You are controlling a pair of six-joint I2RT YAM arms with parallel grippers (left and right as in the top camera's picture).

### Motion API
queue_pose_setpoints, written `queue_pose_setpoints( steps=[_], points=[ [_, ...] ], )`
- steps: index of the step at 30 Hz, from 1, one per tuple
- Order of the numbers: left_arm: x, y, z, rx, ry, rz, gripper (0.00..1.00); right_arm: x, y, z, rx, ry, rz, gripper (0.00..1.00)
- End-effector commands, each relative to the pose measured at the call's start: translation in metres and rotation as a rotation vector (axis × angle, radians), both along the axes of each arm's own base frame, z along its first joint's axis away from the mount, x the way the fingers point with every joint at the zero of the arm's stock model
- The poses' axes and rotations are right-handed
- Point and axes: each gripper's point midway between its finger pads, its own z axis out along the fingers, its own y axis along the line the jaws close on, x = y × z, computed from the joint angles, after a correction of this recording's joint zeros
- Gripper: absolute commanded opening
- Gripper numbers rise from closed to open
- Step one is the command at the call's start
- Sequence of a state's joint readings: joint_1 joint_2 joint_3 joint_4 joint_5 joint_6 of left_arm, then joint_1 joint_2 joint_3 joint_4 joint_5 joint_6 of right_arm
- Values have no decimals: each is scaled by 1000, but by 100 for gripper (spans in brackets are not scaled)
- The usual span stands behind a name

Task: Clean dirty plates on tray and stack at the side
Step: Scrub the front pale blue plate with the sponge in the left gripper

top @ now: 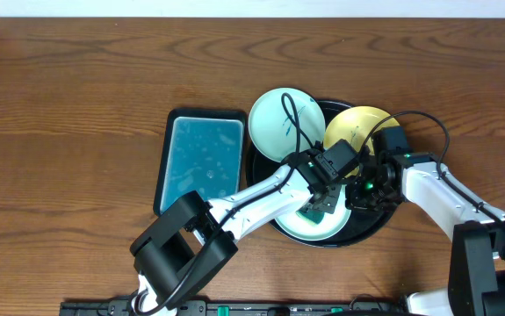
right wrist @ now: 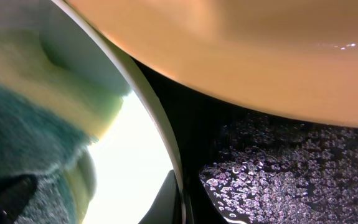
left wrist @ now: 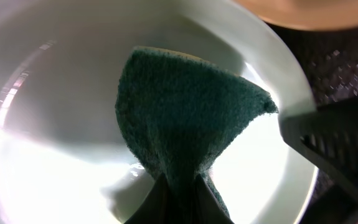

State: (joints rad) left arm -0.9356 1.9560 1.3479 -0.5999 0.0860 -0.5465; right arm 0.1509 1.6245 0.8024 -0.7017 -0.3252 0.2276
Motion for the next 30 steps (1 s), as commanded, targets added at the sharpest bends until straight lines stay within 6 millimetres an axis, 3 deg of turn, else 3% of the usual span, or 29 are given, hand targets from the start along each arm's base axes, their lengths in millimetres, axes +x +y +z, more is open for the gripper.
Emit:
queue_pose_setpoints(
  steps=[1,11,17,25,30],
  points=[
    [20,15,-5,69,-75,56,7,-8,-1,-6,-25,27,10,1],
    [53,53,0,123,-107,166,7,-10,-1,-6,-27,33,11,1],
    [25,27,-2,6,36,102,7,-10,-1,-6,-27,33,11,1],
    [-7,3,-7,5,46,27,7,-10,-1,-6,-27,33,12,1],
    [-16,-3,-7,6,46,2,7,-10,-1,-6,-27,33,11,1]
  ],
)
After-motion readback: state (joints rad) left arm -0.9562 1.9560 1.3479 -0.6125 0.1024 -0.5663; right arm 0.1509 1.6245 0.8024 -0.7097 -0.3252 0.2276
